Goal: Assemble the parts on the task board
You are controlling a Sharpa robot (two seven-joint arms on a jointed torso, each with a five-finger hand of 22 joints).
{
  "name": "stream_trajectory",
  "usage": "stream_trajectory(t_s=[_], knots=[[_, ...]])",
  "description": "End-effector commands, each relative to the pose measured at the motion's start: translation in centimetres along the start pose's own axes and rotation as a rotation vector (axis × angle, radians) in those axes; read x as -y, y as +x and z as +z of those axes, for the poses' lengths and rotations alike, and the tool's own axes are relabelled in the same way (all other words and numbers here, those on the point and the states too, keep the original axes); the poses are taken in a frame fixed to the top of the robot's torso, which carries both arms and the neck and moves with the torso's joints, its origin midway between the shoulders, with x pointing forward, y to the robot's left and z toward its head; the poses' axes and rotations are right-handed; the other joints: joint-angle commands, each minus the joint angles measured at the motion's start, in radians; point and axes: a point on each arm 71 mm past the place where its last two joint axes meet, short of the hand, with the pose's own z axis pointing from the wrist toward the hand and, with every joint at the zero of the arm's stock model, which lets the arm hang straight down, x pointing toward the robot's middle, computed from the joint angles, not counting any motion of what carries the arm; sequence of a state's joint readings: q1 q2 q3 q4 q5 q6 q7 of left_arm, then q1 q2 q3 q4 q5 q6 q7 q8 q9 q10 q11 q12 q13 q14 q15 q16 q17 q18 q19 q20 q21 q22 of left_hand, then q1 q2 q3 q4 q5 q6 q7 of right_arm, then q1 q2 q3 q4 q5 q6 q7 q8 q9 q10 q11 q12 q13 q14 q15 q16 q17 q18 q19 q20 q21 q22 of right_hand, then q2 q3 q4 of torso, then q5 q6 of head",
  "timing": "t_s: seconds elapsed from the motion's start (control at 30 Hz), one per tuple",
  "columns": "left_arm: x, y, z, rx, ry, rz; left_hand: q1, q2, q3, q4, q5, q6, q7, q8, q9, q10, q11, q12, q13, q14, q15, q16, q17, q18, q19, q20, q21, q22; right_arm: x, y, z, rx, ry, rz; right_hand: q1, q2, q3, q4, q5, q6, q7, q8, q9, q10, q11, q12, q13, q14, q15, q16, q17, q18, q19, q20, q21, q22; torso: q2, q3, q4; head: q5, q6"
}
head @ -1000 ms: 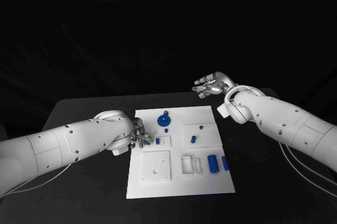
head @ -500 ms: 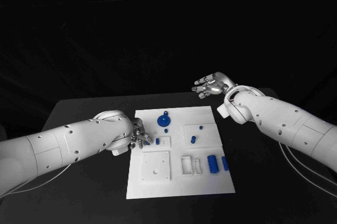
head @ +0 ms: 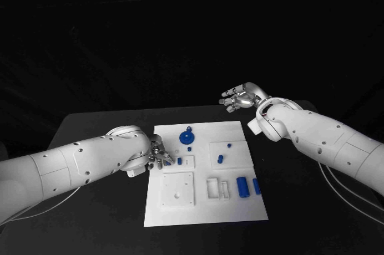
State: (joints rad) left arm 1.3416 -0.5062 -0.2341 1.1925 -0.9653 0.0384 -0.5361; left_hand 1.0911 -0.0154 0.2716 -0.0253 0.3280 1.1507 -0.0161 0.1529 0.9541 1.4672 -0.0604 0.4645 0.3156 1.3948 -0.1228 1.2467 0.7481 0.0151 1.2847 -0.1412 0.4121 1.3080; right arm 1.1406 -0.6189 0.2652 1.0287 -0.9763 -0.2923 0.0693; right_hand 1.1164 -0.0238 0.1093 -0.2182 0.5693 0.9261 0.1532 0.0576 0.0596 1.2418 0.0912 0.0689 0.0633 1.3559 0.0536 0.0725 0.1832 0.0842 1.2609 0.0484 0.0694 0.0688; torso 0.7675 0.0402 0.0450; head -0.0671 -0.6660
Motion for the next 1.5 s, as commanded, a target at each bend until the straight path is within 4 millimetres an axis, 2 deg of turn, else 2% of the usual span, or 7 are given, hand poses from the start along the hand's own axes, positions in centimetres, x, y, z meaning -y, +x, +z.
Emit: stream_trajectory(t_s=[0.03, 0.37, 0.53, 1.07, 1.27, 1.4, 1.5], knots=[[0.2, 1.1, 0.2, -0.048, 0.001, 0.015, -0.002, -0.009, -0.008, 0.004, -0.005, 0.007, 0.000, -0.005, -0.002, 0.044, -0.005, -0.004, 0.002, -0.007, -0.003, -0.002, -0.001, 0.001, 0.005, 0.001, -0.007, 0.018, -0.1, 0.1, 0.0, -0.013, -0.006, -0.004, 0.001, -0.004, -0.008, 0.000, 0.001, -0.008, -0.001, 0.002, 0.000, -0.008, 0.001, -0.004, -0.001, -0.010, 0.000, -0.005, -0.001, 0.006, -0.008, -0.001, -0.002, -0.001, 0.000, 0.0000, -0.0009, 0.001, 0.000], [0.1, 0.9, 0.3, -0.040, -0.002, 0.009, -0.012, -0.016, -0.020, 0.018, -0.013, 0.008, 0.000, -0.003, -0.002, 0.044, -0.005, -0.003, 0.003, -0.007, -0.003, -0.002, -0.001, 0.001, 0.007, 0.000, -0.008, 0.018, 0.0, 0.1, 0.0, -0.013, -0.005, -0.004, 0.002, -0.004, -0.011, 0.000, 0.001, -0.013, 0.000, 0.002, 0.000, -0.010, 0.002, -0.004, -0.001, -0.012, 0.001, -0.005, -0.002, 0.006, -0.010, 0.000, -0.002, -0.001, 0.000, 0.0006, -0.0013, 0.001, 0.001], [-0.1, 0.8, 0.3, -0.036, -0.009, 0.007, -0.018, -0.025, -0.039, 0.038, -0.059, 0.009, 0.001, -0.001, -0.002, 0.043, -0.005, -0.004, 0.005, -0.007, -0.004, -0.004, -0.005, 0.000, 0.007, 0.000, -0.009, 0.018, 0.0, 0.1, 0.0, -0.012, -0.004, -0.004, 0.002, -0.004, -0.013, 0.001, 0.001, -0.015, 0.000, 0.002, 0.000, -0.014, 0.003, -0.004, -0.002, -0.016, 0.003, -0.005, -0.003, 0.006, -0.014, 0.002, -0.003, -0.002, 0.000, 0.0008, -0.0012, 0.001, 0.001], [-0.5, 0.5, 0.4, -0.028, -0.025, 0.001, -0.021, -0.056, -0.051, 0.082, -0.072, 0.008, 0.002, 0.002, -0.002, 0.043, -0.004, -0.009, 0.008, -0.012, -0.004, -0.009, -0.013, -0.002, 0.006, -0.001, -0.011, 0.018, 0.0, 0.0, 0.0, -0.008, -0.001, -0.005, 0.007, -0.002, -0.026, 0.001, 0.001, -0.025, 0.004, 0.001, 0.000, -0.033, 0.010, -0.004, -0.002, -0.046, 0.013, -0.005, -0.018, 0.005, -0.047, 0.014, -0.003, -0.002, 0.000, 0.0006, -0.0009, -0.002, 0.002], [-0.8, 0.4, 0.5, -0.022, -0.039, 0.001, -0.028, -0.078, -0.052, 0.110, -0.137, 0.010, 0.004, 0.006, 0.001, 0.043, -0.003, -0.009, 0.010, -0.012, -0.004, -0.009, -0.014, -0.002, 0.007, -0.002, -0.011, 0.018, 0.1, 0.0, -0.1, -0.007, -0.001, -0.006, 0.011, 0.000, -0.042, 0.003, 0.002, -0.029, 0.007, 0.001, -0.001, -0.057, 0.019, -0.004, -0.003, -0.073, 0.025, -0.005, -0.037, 0.007, -0.074, 0.026, -0.004, -0.003, 0.000, 0.0001, -0.0010, -0.002, 0.002], [-0.9, 0.3, 0.5, -0.020, -0.045, 0.002, -0.030, -0.107, -0.042, 0.156, -0.176, 0.011, 0.006, 0.011, 0.007, 0.043, -0.002, -0.010, 0.011, -0.012, -0.004, -0.010, -0.016, -0.002, 0.008, -0.002, -0.011, 0.018, 0.1, 0.0, -0.1, -0.007, -0.001, -0.007, 0.016, 0.003, -0.057, 0.003, 0.003, -0.036, 0.009, 0.001, -0.001, -0.073, 0.024, -0.003, -0.003, -0.090, 0.032, -0.005, -0.057, 0.008, -0.093, 0.034, -0.004, -0.003, 0.000, 0.0002, -0.0012, -0.002, 0.001], [-0.9, 0.3, 0.5, -0.020, -0.048, 0.002, -0.035, -0.117, -0.042, 0.173, -0.199, 0.012, 0.007, 0.012, 0.010, 0.043, -0.002, -0.010, 0.012, -0.012, -0.004, -0.010, -0.015, -0.002, 0.008, -0.002, -0.011, 0.018, 0.1, 0.0, -0.1, -0.007, -0.001, -0.007, 0.018, 0.005, -0.064, 0.004, 0.003, -0.037, 0.010, 0.001, -0.001, -0.080, 0.026, -0.003, -0.003, -0.097, 0.035, -0.004, -0.066, 0.009, -0.101, 0.038, -0.005, -0.004, 0.000, 0.0002, -0.0016, -0.003, 0.002]])
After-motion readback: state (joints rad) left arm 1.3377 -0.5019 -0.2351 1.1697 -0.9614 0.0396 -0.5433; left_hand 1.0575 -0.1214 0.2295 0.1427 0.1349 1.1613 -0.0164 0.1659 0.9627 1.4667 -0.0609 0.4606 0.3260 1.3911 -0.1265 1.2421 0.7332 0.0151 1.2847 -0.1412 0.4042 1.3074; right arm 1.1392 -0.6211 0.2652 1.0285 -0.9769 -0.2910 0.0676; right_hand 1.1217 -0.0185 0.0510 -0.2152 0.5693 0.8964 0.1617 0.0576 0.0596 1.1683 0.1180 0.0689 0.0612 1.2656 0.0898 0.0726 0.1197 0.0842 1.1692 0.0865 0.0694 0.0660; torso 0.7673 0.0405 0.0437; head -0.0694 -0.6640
